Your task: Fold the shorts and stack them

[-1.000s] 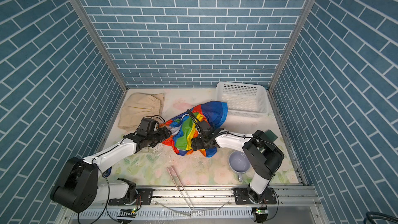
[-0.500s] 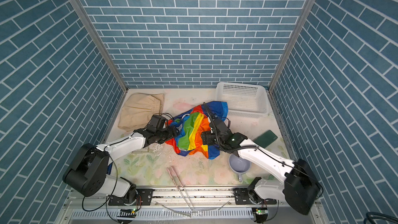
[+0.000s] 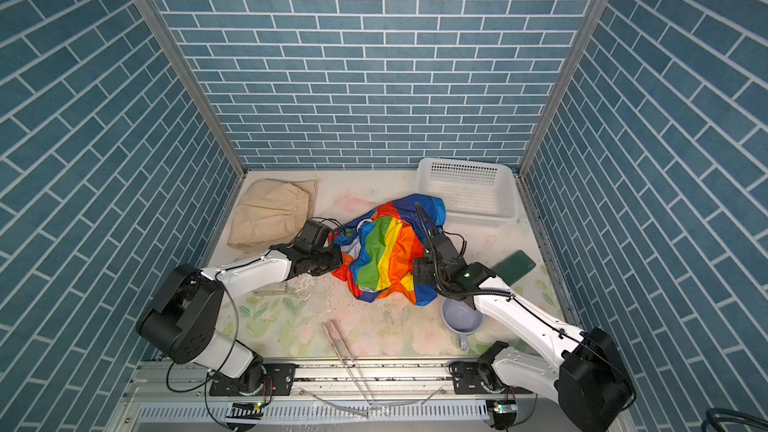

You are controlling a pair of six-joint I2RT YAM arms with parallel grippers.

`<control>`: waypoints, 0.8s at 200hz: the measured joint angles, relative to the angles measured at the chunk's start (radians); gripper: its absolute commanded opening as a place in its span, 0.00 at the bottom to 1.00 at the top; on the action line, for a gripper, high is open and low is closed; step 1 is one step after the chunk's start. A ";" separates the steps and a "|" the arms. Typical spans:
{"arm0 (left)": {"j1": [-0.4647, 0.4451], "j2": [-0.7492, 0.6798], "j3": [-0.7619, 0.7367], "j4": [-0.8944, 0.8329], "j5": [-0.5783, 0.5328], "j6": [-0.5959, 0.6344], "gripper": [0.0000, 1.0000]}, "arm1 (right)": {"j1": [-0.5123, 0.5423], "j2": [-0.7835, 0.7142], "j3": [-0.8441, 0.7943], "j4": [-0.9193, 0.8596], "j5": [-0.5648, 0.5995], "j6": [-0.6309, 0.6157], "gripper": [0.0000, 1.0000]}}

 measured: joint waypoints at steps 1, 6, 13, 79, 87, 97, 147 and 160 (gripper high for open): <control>0.000 -0.008 0.000 -0.006 -0.007 0.002 0.00 | 0.000 0.000 0.000 0.000 0.000 0.000 0.85; 0.000 -0.029 0.001 -0.024 -0.023 0.009 0.00 | 0.000 0.001 0.000 0.000 0.001 0.000 0.85; 0.000 -0.061 0.003 -0.054 -0.048 0.019 0.00 | 0.000 0.002 0.000 0.000 0.003 0.000 0.85; -0.062 -0.277 -0.011 -0.137 -0.113 0.085 0.75 | -0.006 0.007 0.003 -0.008 0.039 -0.001 0.85; -0.091 -0.272 -0.011 -0.121 -0.103 0.087 0.76 | -0.009 0.006 0.005 -0.013 0.045 -0.002 0.85; -0.119 -0.257 -0.011 -0.103 -0.096 0.088 0.74 | -0.012 0.003 0.006 -0.014 0.050 -0.002 0.85; -0.174 -0.050 0.003 -0.022 -0.055 0.057 0.66 | -0.020 -0.034 0.006 -0.023 0.067 -0.002 0.85; -0.177 -0.005 0.008 -0.020 -0.053 0.044 0.65 | -0.022 -0.040 0.006 -0.027 0.070 -0.002 0.85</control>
